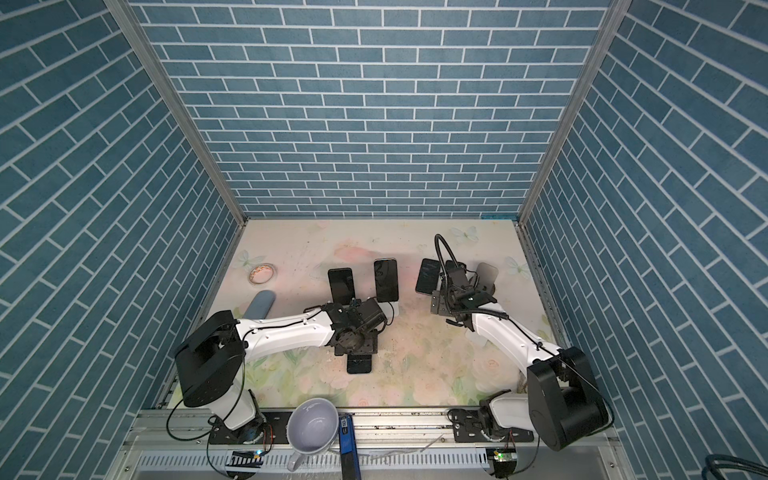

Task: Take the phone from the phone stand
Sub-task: 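Lower the held phone flat onto the table nearer the robot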

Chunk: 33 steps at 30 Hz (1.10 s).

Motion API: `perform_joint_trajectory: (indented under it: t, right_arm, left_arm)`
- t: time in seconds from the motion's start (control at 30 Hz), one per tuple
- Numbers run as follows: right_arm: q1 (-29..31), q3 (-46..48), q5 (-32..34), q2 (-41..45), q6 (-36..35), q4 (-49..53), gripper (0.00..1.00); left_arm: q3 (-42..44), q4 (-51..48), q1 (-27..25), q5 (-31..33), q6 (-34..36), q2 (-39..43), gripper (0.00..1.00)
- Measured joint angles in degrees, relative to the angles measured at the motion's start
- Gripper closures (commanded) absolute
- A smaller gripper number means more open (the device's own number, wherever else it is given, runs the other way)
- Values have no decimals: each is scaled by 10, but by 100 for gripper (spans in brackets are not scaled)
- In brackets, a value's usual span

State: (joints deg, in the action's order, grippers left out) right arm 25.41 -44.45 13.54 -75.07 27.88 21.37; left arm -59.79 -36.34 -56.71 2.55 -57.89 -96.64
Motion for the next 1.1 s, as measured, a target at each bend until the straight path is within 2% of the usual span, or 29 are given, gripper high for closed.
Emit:
perform_joint_trajectory:
  t: [0.57,1.1]
  right_arm:
    - [0,13,2,1,-14,-26,1]
    - [0,18,2,1,-14,-30,1]
  left_arm:
    - [-1,15,0,-36,-19,-33,35]
    - [-1,17,1,-39,-27,-35,31]
